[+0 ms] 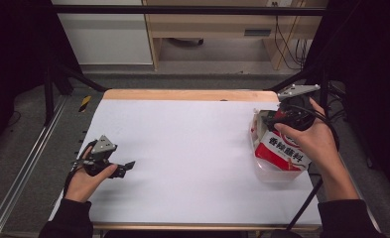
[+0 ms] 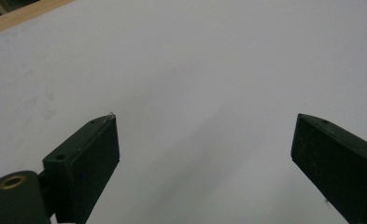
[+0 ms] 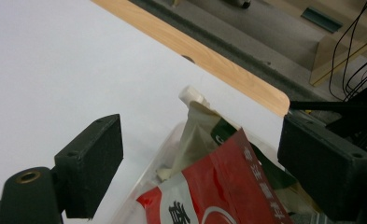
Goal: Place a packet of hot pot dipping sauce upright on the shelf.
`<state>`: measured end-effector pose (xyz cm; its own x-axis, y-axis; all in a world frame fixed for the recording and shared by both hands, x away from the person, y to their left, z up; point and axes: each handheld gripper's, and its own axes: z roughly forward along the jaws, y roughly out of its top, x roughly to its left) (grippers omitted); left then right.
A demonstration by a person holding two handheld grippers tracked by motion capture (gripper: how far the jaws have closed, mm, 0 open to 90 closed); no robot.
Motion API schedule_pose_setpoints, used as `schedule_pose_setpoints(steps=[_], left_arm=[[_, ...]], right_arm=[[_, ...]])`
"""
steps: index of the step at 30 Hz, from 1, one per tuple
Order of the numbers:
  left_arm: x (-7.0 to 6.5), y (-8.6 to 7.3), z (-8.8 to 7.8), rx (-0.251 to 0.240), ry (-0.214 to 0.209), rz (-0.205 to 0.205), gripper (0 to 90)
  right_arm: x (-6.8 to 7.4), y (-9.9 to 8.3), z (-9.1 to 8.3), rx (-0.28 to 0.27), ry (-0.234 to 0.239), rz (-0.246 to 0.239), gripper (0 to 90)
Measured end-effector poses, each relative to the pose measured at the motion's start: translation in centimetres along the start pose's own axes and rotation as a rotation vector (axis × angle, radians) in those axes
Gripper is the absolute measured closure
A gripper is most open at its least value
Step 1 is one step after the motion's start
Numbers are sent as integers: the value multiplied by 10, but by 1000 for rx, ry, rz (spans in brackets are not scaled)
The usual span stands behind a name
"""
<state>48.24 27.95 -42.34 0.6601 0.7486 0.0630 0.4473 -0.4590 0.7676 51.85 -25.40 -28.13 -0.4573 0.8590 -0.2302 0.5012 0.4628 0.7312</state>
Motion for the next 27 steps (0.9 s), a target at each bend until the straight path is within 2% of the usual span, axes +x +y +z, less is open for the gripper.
schedule_pose_setpoints(steps=[4, 9, 13, 20, 27], left_arm=[[1, -1, 0, 0, 1, -4, 79], [2, -1, -1, -1, 3, -7, 79], [2, -2, -1, -1, 4, -7, 79], [4, -3, -2, -2, 10, -11, 79], [7, -5, -5, -4, 23, -16, 78]], right_arm=[[6, 8, -4, -48, -3, 8, 147], [13, 18, -8, -81, -8, -8, 136], [21, 26, -12, -119, -11, 4, 120], [38, 42, -13, -180, 3, 18, 101], [54, 55, -10, -213, 28, 18, 98]])
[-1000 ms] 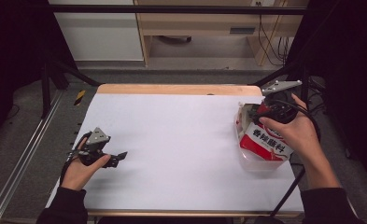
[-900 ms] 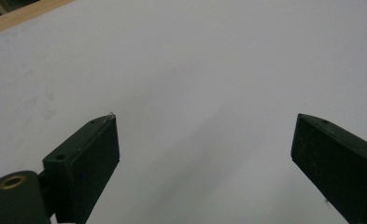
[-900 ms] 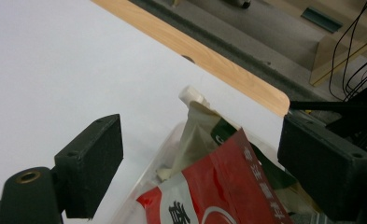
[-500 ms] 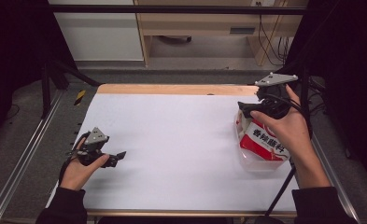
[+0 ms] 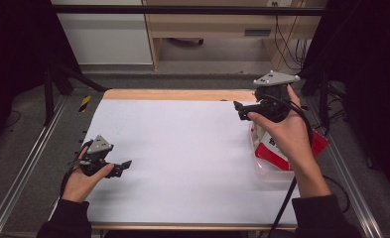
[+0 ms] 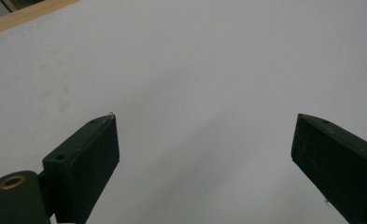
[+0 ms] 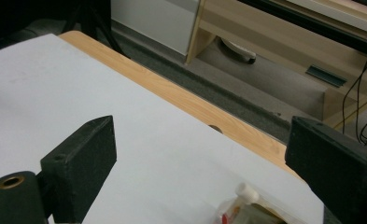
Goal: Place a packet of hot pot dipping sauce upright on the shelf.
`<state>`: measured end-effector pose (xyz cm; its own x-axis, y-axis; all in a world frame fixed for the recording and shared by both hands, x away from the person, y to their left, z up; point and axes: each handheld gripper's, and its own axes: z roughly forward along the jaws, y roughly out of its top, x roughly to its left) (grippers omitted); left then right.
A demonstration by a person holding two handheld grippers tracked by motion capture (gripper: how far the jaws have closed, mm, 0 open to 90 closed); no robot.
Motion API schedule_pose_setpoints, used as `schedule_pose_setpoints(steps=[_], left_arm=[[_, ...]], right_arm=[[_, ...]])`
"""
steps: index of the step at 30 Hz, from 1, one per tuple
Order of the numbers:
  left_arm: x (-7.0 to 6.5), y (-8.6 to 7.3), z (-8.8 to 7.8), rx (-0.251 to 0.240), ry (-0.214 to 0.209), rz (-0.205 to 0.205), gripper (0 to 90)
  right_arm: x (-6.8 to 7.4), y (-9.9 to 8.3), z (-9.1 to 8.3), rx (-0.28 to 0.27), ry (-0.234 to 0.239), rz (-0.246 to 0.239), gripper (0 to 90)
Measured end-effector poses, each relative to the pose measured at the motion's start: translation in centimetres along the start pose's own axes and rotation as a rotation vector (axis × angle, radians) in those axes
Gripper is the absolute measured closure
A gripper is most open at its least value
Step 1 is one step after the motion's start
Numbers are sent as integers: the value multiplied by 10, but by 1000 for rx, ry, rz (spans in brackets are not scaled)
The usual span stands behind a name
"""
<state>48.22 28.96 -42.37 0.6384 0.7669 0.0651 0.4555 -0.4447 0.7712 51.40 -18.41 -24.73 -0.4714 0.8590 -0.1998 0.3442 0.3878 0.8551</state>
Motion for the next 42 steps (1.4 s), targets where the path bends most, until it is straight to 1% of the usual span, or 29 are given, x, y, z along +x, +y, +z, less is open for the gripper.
schedule_pose_setpoints(steps=[5, 6, 8, 9, 11, 16, 19, 20, 28, 31, 35, 40, 42], left_arm=[[3, -2, -2, 0, 7, -13, 69], [4, -3, -2, 0, 9, -14, 69], [5, -3, -3, -2, 13, -14, 69], [5, -4, -3, -7, 12, -21, 69], [6, -4, -5, -7, 14, -21, 69], [7, -4, -5, -12, 18, -25, 68], [8, -5, -6, -17, 16, -29, 68], [9, -5, -6, -17, 15, -29, 68], [11, -6, -8, -22, 26, -34, 65], [12, -6, -8, -24, 28, -41, 64], [13, -7, -9, -24, 32, -33, 61], [14, -8, -9, -24, 34, -42, 61], [15, -8, -10, -23, 35, -41, 61]], right_arm=[[13, 3, 3, -44, 19, 25, 107], [16, 3, 3, -49, 17, 28, 107], [19, 3, 3, -61, 19, 38, 107], [21, 3, 4, -67, 23, 45, 107], [24, 4, 4, -68, 24, 48, 108], [31, 2, 5, -99, 27, 65, 104], [35, 1, 6, -100, 31, 67, 92], [37, 0, 7, -105, 25, 63, 87], [47, -2, 14, -110, 34, 89, 75], [52, -4, 20, -109, 48, 108, 70], [58, -7, 26, -113, 59, 118, 62], [67, -10, 33, -120, 71, 116, 60], [70, -12, 35, -125, 82, 113, 58]])
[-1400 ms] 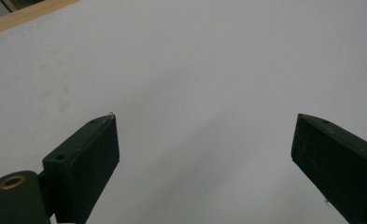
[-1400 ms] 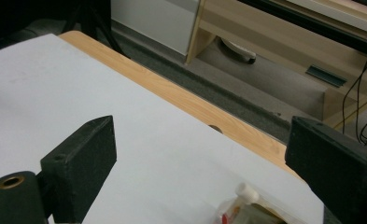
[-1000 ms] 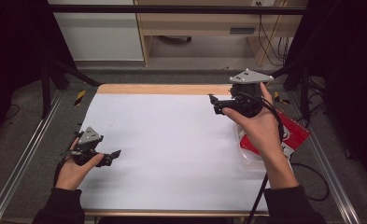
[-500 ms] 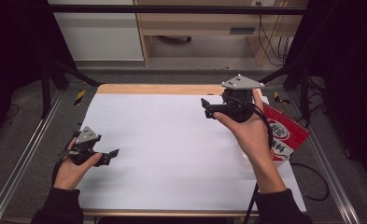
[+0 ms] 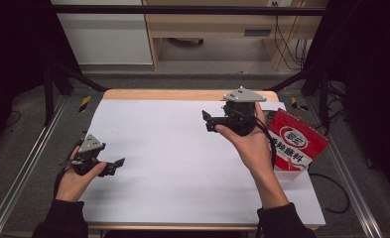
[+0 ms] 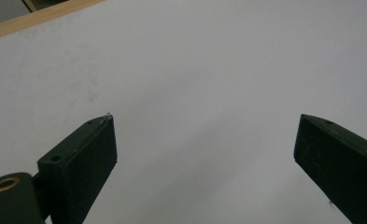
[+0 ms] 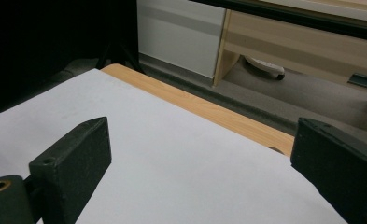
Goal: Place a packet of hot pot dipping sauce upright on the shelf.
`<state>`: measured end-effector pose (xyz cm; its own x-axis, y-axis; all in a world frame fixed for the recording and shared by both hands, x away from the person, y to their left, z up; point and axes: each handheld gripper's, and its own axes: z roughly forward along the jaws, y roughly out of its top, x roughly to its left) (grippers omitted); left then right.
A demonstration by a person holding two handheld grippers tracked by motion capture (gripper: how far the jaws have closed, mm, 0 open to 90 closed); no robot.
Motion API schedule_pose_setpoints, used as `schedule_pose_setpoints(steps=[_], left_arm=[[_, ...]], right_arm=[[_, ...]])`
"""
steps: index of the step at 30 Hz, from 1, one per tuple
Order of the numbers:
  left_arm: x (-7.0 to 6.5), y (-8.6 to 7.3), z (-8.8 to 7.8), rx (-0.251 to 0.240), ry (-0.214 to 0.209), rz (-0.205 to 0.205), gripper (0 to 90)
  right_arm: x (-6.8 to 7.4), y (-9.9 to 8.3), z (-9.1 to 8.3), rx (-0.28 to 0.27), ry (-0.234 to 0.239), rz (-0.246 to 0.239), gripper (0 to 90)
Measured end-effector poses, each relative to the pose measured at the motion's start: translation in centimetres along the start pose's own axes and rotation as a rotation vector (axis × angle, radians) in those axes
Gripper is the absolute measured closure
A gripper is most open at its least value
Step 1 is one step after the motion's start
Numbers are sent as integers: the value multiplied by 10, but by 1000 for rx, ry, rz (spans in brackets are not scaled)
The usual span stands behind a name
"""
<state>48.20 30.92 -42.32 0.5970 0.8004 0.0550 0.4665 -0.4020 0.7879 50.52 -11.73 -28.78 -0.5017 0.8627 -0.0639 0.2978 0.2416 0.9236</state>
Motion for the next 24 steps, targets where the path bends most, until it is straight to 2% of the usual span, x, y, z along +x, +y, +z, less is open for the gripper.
schedule_pose_setpoints(steps=[11, 24], left_arm=[[3, -1, -2, -12, 6, 5, 61], [5, -3, -3, -21, 10, 12, 60]], right_arm=[[7, -19, 7, 16, 20, -9, 46], [6, -42, 13, 34, 26, 3, 44]])
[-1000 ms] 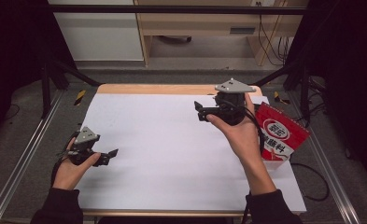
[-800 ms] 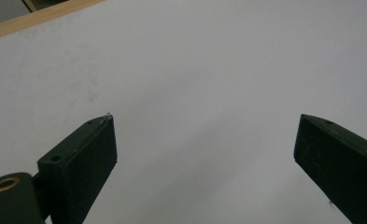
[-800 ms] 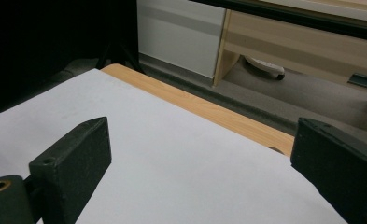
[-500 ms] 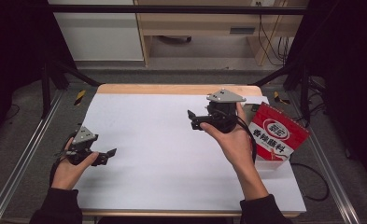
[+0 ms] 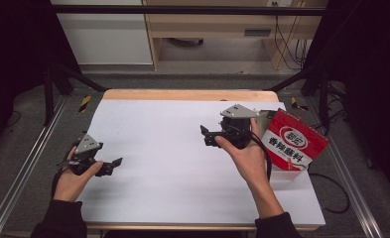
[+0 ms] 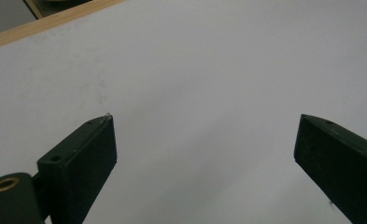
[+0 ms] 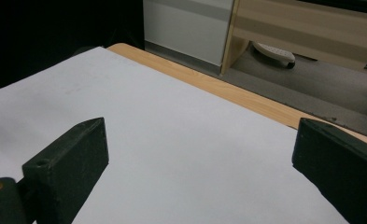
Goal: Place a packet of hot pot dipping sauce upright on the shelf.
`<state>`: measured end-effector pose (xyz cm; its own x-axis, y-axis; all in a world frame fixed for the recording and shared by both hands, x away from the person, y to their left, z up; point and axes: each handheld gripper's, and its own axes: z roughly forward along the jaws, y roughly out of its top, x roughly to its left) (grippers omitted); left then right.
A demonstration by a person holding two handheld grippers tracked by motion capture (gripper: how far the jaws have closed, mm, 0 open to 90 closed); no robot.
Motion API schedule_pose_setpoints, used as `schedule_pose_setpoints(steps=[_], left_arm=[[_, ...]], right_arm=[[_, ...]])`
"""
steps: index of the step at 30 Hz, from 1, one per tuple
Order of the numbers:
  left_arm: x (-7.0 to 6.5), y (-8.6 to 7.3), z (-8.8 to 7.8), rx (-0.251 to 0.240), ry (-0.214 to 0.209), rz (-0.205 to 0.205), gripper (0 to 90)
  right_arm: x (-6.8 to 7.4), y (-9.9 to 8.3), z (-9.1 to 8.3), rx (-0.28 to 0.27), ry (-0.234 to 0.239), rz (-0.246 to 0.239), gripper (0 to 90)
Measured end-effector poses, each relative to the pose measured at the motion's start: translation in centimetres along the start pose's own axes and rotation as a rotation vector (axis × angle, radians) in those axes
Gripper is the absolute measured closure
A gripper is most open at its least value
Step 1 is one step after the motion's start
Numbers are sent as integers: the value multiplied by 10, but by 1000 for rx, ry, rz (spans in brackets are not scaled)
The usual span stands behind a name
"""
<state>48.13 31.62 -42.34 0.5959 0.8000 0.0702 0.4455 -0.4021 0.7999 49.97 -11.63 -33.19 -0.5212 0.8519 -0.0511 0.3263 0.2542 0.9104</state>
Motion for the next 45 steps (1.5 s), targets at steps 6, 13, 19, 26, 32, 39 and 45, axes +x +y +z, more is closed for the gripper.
schedule_pose_setpoints(steps=[6, 13, 19, 26, 32, 39, 45], left_arm=[[1, -1, 0, -1, 2, 5, 60], [2, -3, 1, 4, 5, -1, 58], [3, -5, 2, 11, 10, -21, 50], [5, -6, 2, 14, 13, -26, 50], [6, -9, 4, 18, 14, -29, 50], [8, -10, 3, 24, 18, -28, 50], [8, -12, 5, 28, 19, -27, 52]], right_arm=[[-1, -10, 3, 16, -5, 3, 44], [-3, -23, 7, 40, -11, 9, 44], [-4, -37, 10, 79, -14, 17, 44], [-4, -51, 14, 120, -23, 8, 45], [-5, -66, 21, 172, -28, 8, 45], [-7, -83, 33, 217, -36, 25, 53], [-8, -91, 45, 242, -52, 43, 67]])
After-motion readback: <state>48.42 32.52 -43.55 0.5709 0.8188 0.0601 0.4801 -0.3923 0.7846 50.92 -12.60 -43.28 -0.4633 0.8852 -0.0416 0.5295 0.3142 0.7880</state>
